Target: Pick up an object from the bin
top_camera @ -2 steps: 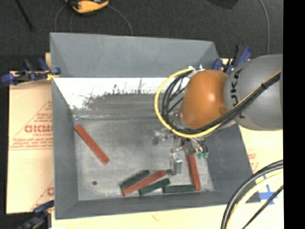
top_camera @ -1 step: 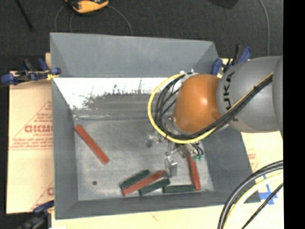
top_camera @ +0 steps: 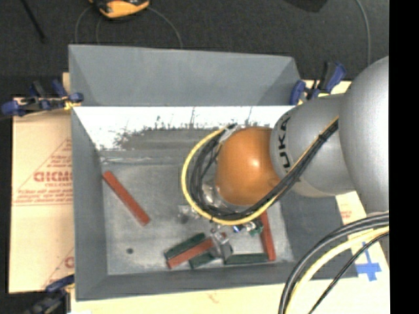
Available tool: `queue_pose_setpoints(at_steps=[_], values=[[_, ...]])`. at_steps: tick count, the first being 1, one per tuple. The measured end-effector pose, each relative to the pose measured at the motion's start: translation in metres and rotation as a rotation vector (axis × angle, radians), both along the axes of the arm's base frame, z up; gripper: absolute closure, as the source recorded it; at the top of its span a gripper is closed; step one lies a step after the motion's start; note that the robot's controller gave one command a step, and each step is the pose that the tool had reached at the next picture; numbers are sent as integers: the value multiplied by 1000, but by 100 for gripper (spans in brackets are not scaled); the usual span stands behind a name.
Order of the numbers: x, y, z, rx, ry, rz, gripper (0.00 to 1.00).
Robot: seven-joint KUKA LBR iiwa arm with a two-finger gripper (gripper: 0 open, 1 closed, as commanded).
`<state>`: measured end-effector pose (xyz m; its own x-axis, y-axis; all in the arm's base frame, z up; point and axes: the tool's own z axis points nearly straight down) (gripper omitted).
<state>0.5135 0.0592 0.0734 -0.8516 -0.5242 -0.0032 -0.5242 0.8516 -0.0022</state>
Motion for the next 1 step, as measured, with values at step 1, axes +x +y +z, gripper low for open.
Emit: queue_pose_setpoints(at_steps=[1], values=[[-3,16,0,2,-8,33,100]])
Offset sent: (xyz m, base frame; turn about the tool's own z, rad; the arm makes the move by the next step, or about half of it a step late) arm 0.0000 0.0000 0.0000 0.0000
